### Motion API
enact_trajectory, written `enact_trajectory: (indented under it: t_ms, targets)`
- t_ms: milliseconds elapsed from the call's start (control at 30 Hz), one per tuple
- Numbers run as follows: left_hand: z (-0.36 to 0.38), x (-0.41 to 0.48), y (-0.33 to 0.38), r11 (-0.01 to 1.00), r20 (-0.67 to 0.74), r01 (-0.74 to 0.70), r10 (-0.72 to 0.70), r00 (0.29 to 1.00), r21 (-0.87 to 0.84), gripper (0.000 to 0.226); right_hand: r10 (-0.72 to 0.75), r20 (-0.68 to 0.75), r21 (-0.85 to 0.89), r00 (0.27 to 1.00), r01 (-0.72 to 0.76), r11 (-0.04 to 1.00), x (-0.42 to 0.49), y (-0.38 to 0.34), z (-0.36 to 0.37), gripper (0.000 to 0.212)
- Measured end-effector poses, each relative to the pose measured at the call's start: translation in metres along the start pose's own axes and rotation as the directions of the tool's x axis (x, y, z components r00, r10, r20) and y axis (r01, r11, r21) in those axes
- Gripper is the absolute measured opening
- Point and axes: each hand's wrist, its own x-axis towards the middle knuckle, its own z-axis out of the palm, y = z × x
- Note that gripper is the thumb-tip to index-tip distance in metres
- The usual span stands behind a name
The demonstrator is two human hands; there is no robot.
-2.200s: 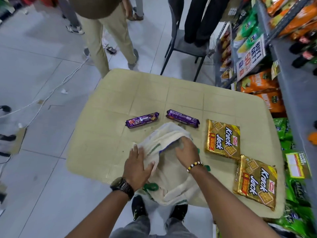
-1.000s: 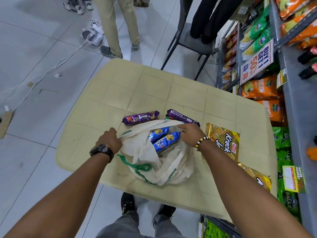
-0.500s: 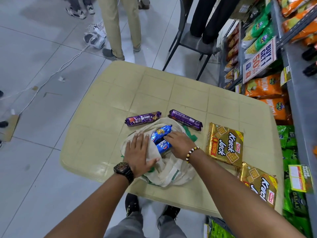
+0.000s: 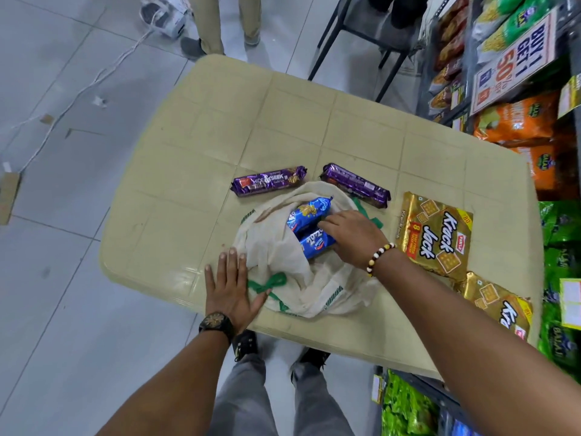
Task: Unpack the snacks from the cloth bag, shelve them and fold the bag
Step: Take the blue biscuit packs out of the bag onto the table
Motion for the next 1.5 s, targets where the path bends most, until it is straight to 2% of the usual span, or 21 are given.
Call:
enact_trajectory:
  t_ms: [133, 333, 467, 667, 767, 933, 1233, 1333, 1433, 1500]
  targets:
    - [-0.001, -0.001, 0.000, 1.000, -0.024, -0.002, 0.002, 1.000, -0.005, 0.099, 0.027, -0.081, 0.003, 0.996, -0.027, 1.000, -0.018, -0.006, -0.008, 0.046]
    - [0.000, 0.000, -0.002, 1.000, 0.024, 0.018, -0.018, 1.000, 0.005, 0.100, 0.088, -0.243, 0.059, 0.966, -0.076, 0.995, -0.045, -0.014, -0.030, 0.047]
    - [0.003, 0.002, -0.005, 1.000, 0.036, 0.003, -0.004, 0.999, 0.023, 0.103, 0.134, -0.302, 0.071, 0.944, -0.118, 0.991, -0.062, -0.013, -0.053, 0.044]
    - [0.007, 0.003, -0.006, 1.000, 0.018, -0.008, 0.008, 1.000, 0.021, 0.104, 0.202, -0.274, 0.090, 0.940, -0.184, 0.979, -0.092, -0.012, -0.084, 0.042]
    - [0.008, 0.004, -0.008, 1.000, 0.013, -0.011, 0.010, 1.000, 0.021, 0.104, 0.285, -0.254, 0.127, 0.924, -0.260, 0.957, -0.111, -0.012, -0.091, 0.040]
    - [0.006, 0.003, -0.005, 0.999, 0.034, 0.003, -0.004, 0.999, 0.040, 0.102, 0.436, -0.269, 0.281, 0.859, -0.363, 0.888, -0.153, -0.014, -0.095, 0.046]
    - [-0.009, 0.001, -0.006, 1.000, 0.086, -0.012, 0.010, 0.996, 0.025, 0.097, 0.563, -0.342, 0.455, 0.752, -0.392, 0.800, -0.215, -0.025, -0.102, 0.047]
    - [-0.023, 0.000, -0.009, 0.985, 0.008, -0.090, 0.092, 0.996, -0.150, 0.089, 0.566, -0.394, 0.455, 0.724, -0.382, 0.804, -0.212, -0.022, -0.107, 0.047]
    - [-0.037, 0.007, -0.006, 0.921, -0.111, -0.160, 0.128, 0.986, -0.355, 0.082, 0.507, -0.433, 0.368, 0.745, -0.367, 0.854, -0.193, -0.014, -0.107, 0.045]
    - [-0.043, 0.020, -0.006, 0.888, -0.116, -0.200, 0.166, 0.979, -0.415, 0.084, 0.472, -0.458, 0.329, 0.753, -0.349, 0.877, -0.173, -0.005, -0.103, 0.044]
